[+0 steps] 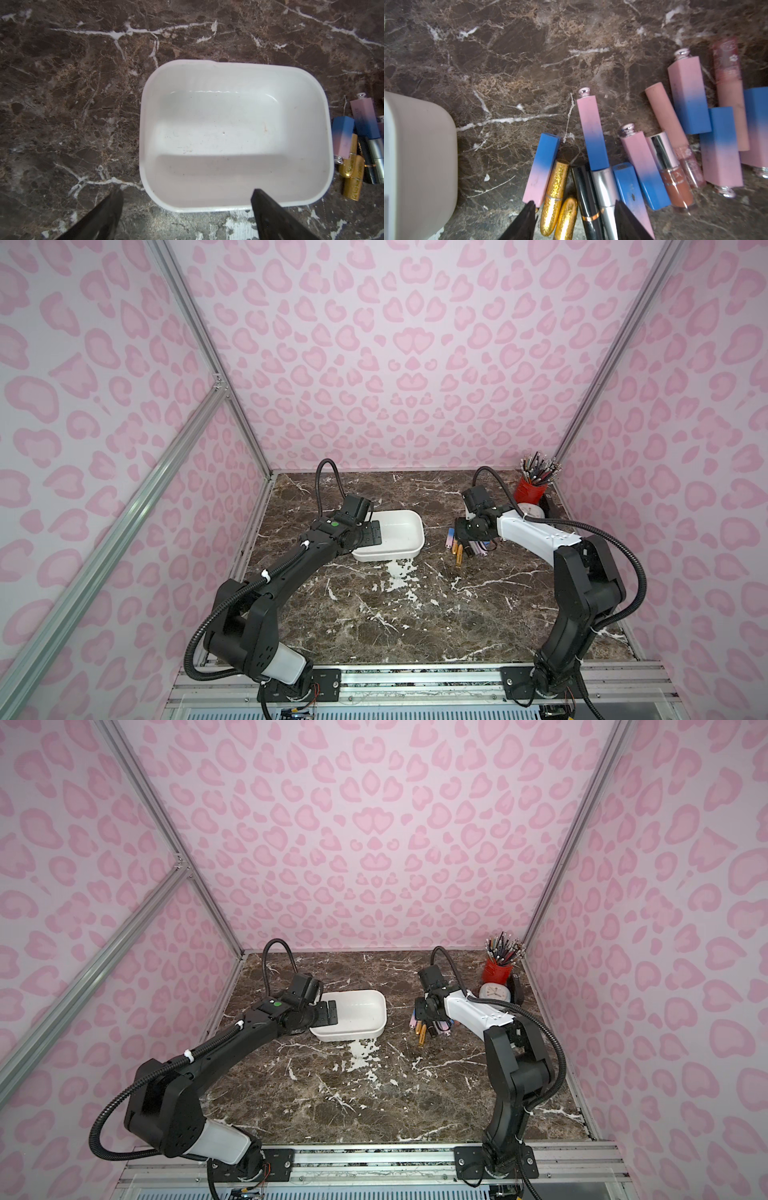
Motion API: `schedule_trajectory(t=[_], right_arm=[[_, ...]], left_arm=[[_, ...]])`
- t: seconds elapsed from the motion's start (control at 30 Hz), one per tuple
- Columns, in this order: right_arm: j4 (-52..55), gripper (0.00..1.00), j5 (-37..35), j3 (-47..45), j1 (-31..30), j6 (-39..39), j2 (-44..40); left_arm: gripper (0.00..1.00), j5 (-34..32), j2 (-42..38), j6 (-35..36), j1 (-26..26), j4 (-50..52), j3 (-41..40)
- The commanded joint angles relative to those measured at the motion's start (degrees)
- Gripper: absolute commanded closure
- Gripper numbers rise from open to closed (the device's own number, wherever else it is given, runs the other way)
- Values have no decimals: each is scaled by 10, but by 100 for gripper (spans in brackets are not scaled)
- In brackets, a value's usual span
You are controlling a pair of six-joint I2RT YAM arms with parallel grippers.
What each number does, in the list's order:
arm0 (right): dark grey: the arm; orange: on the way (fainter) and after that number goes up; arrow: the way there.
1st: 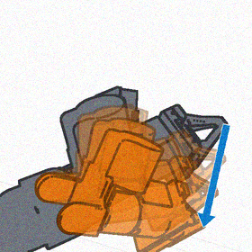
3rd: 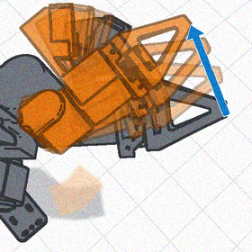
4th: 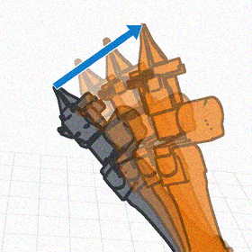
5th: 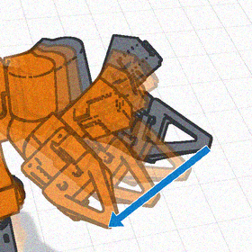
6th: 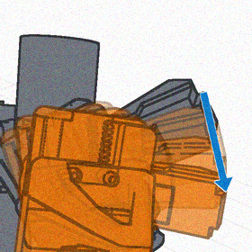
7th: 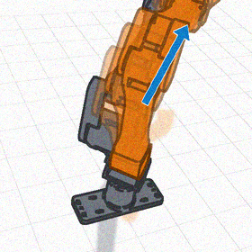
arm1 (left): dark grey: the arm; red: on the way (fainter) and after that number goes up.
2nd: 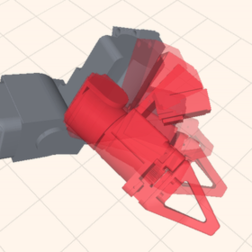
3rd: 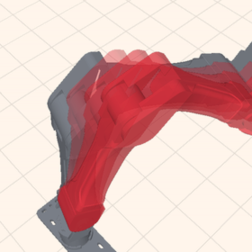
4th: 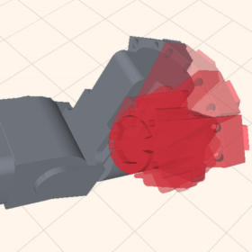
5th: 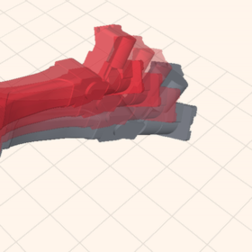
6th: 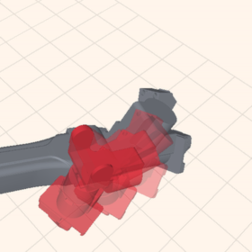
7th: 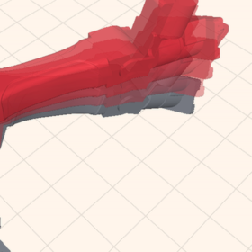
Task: Put the lipstick into the storage box
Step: Pick up the lipstick at the center of the board.
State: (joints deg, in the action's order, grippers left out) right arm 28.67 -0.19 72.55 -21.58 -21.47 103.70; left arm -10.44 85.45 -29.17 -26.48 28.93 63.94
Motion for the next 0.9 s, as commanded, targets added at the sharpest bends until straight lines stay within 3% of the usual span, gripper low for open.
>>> schedule_trajectory(t=[0.0, 0.23, 0.53, 0.87], right_arm=[[-17, 35, -37, -8, -5, -5, 5], [-83, 35, -48, -53, -16, 4, 9], [-44, 41, -48, -54, -51, -14, -26], [-33, 55, -63, -115, -79, -48, -36]], left_arm=[[2, -12, -24, 14, 5, -75, -23], [2, -15, -119, 23, 5, -185, -133], [2, -14, -244, 16, 5, -139, -189], [2, -12, -298, -1, 5, -141, -254]])
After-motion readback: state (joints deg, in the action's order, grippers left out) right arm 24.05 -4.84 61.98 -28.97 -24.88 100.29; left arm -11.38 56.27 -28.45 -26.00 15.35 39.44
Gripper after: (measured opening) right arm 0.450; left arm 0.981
